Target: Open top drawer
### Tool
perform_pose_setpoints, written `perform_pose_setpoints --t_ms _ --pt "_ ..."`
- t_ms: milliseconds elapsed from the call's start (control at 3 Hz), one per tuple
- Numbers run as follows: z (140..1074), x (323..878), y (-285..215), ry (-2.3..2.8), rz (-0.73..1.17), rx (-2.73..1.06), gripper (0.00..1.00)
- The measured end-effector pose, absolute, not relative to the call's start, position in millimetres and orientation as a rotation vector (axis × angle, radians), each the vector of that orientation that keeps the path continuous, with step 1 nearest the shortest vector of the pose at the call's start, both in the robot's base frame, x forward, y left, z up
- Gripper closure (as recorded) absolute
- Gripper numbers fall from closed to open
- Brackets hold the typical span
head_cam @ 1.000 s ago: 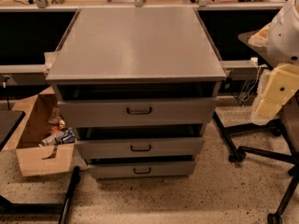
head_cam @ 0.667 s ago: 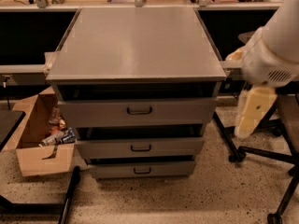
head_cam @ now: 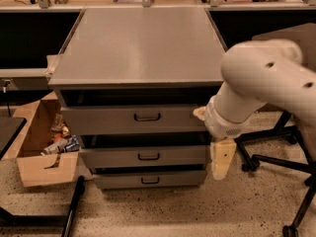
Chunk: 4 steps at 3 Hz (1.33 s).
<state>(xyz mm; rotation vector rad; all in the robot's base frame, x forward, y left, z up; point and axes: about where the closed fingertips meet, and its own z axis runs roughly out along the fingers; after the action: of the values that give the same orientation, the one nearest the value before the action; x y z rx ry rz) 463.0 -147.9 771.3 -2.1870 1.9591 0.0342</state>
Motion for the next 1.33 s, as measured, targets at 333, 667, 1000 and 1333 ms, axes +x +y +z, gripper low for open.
perform_pose_setpoints --t_ms 333,667,1000,1333 --pt "698.1 469.2 -135.7 1.954 0.213 -2.217 0.00" --pt "671.9 469.0 -133.4 1.964 0.285 -2.225 0.00" --pt "671.9 469.0 -133.4 1.963 0.285 -2.225 0.00" --pt "680.4 477.7 -133.9 1.924 0.225 -2.266 0.00"
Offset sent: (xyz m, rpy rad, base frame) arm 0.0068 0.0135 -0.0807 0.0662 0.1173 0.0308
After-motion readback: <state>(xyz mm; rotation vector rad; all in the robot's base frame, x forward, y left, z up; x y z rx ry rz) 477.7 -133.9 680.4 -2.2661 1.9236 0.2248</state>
